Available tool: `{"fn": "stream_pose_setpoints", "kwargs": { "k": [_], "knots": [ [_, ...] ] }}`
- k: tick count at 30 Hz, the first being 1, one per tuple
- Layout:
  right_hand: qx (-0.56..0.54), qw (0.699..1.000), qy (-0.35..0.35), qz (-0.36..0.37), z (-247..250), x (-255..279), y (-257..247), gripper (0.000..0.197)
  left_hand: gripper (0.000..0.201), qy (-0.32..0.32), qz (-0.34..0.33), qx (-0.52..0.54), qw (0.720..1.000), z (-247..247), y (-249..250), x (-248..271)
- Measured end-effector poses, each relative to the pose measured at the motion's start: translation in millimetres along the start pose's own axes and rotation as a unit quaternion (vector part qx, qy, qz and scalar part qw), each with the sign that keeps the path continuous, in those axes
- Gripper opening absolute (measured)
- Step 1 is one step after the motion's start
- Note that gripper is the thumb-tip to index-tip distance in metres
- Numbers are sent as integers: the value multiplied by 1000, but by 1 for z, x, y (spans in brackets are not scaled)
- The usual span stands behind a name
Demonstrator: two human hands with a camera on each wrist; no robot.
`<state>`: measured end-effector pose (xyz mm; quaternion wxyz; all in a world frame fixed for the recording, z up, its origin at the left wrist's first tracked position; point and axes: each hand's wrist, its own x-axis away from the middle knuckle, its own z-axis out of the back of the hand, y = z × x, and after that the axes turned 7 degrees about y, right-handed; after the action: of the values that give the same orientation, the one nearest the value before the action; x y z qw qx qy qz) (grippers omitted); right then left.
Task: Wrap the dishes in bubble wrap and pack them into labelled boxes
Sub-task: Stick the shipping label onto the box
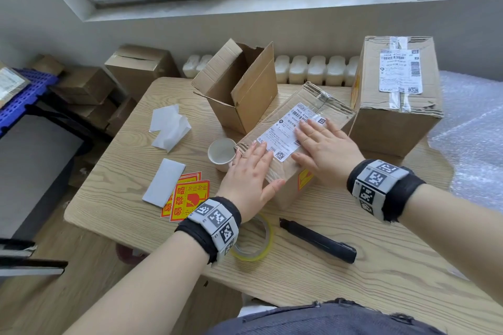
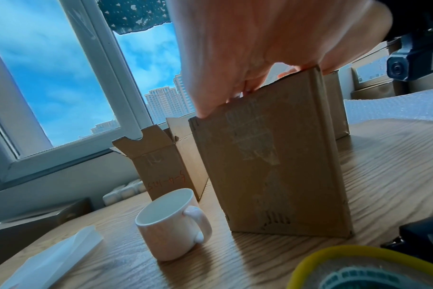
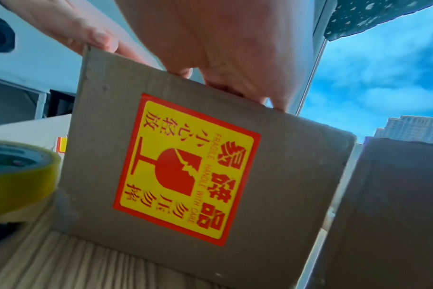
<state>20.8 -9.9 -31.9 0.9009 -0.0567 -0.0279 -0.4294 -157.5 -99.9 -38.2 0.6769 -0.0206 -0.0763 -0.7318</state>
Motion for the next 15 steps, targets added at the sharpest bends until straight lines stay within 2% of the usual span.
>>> {"fn": "stream_pose_setpoints", "kwargs": {
  "k": [2,3,6,8,10,13,14,15],
  "knots": [
    [1,1000,-9,6,1,0,-5,72,71,11,-3,22,1000,1,-3,1],
    [1,999,-9,31,-1,1,-11,80,71,11,-4,23,1000,2,-3,1],
    [-9,994,-9,108,-9,8,-22,113,83,9,-8,4,1000,0,-3,0],
    [-19,993,-15,114,-12,9,-17,118,88,5,-8,-9,1000,0,-4,1],
    [-18,996,2,86,-9,6,-9,116,79,-7,-5,-15,1000,2,-3,1],
    [3,1000,10,12,-3,1,1,82,77,-8,0,-12,1000,4,-2,2],
    [3,1000,1,9,-1,1,-2,78,78,-8,0,-10,1000,3,-2,2],
    [4,1000,-4,27,-1,2,-7,84,79,-8,3,-8,1000,2,-2,2]
  ]
}}
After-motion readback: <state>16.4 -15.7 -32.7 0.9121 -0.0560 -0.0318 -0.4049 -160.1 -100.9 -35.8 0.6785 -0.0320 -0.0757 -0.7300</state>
